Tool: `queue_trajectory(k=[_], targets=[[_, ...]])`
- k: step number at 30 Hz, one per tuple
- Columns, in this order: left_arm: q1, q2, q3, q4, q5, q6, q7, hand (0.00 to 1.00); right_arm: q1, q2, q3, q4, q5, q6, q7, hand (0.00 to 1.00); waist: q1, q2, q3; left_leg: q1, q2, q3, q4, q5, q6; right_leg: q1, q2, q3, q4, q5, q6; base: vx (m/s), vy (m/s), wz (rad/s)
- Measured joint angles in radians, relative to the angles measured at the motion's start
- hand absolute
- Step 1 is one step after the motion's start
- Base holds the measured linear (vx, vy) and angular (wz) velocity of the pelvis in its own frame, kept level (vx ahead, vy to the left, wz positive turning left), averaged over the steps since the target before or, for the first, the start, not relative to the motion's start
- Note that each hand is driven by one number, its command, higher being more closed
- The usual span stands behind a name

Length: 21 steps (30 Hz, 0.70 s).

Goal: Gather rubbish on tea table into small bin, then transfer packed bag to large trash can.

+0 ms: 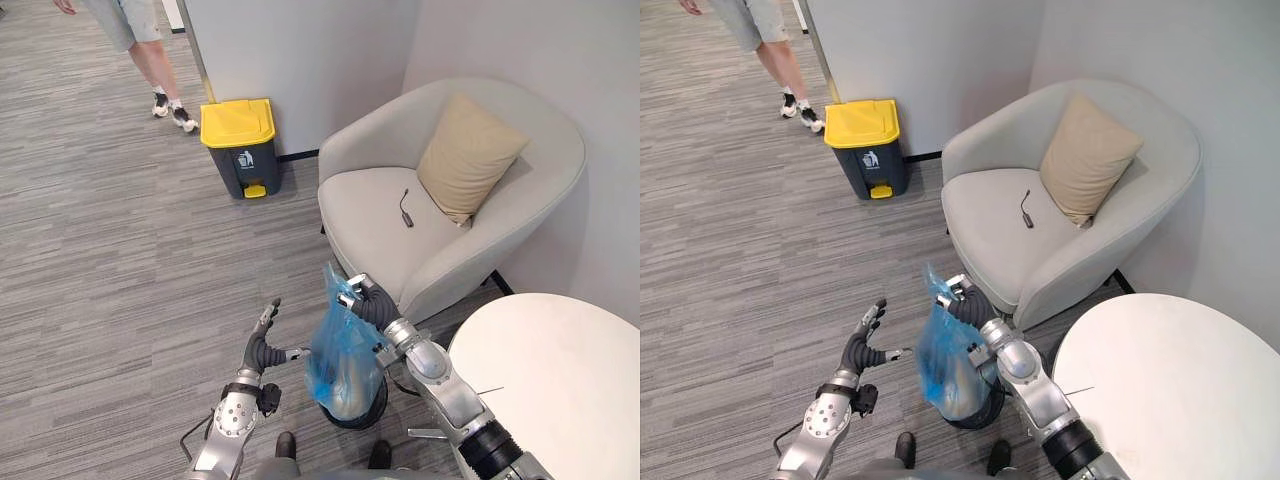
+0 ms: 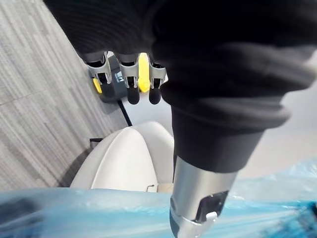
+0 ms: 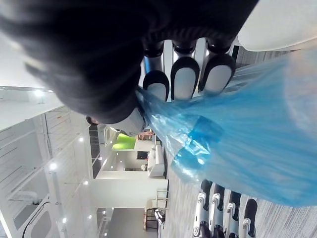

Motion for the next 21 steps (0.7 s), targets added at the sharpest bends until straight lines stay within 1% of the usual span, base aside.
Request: queue_trajectory(k=[3,5,9,13,16,18,21], targets=[[-0.008,0.03,-0.029,-0.001,0.047,-0.008,0.0,0.0,-0.018,-0.001,0.034,0.005,0.029,0.0,0.001,1.0,0.001,-0.003,-0.002,0.016,0.003,-0.006,0.0,0.0,0.0,0.015,0.003,0.0,0.006,-0.005,-0.004,-0.01,0.006,0.04],[-0.014,0.037,-0.037,-0.02,0.081,-0.013,0.001,0.0,-0.043,0.004,0.06,0.005,0.061,0.0,0.005,1.0,0.001,-0.009,-0.006,0.018,0.007,-0.009,0.0,0.0,0.0,0.013,0.005,0.0,0.014,-0.01,-0.005,-0.03,-0.001,0.0],[-0.032,0.053,-0.08,-0.035,0.101,-0.017,0.003,0.0,-0.067,0.005,0.076,0.005,0.1,-0.002,0.021,1.0,0.001,-0.019,-0.012,0.019,0.009,-0.015,-0.001,0.0,-0.001,0.014,0.009,0.0,0.018,-0.012,-0.008,-0.02,-0.001,0.01],[-0.052,0.053,-0.117,-0.034,0.134,-0.016,0.018,0.0,-0.095,0.006,0.08,0.004,0.149,-0.007,0.023,1.0,0.001,-0.021,-0.014,0.026,0.011,-0.016,-0.001,0.001,-0.002,0.014,0.009,0.002,0.031,-0.017,-0.009,0.0,0.0,0.0],[-0.078,0.054,-0.129,-0.02,0.156,-0.014,0.024,0.0,-0.115,0.006,0.118,-0.015,0.178,-0.008,0.025,1.0,0.0,-0.024,-0.016,0.027,0.013,-0.016,-0.002,0.002,-0.004,0.014,0.011,0.003,0.031,-0.017,-0.009,0.0,0.0,0.0],[-0.097,0.053,-0.144,0.009,0.175,-0.013,0.039,0.0,-0.124,0.009,0.137,-0.018,0.196,-0.017,0.027,1.0,0.001,-0.026,-0.017,0.028,0.013,-0.016,-0.002,0.002,-0.004,0.015,0.011,0.003,0.031,-0.018,-0.01,0.0,0.0,0.0],[-0.113,0.052,-0.147,0.057,0.202,0.0,0.047,0.0,-0.144,0.02,0.149,-0.018,0.216,-0.017,0.042,1.0,0.001,-0.03,-0.02,0.03,0.013,-0.016,-0.003,0.004,-0.007,0.015,0.011,0.004,0.031,-0.017,-0.01,0.0,0.0,0.0]])
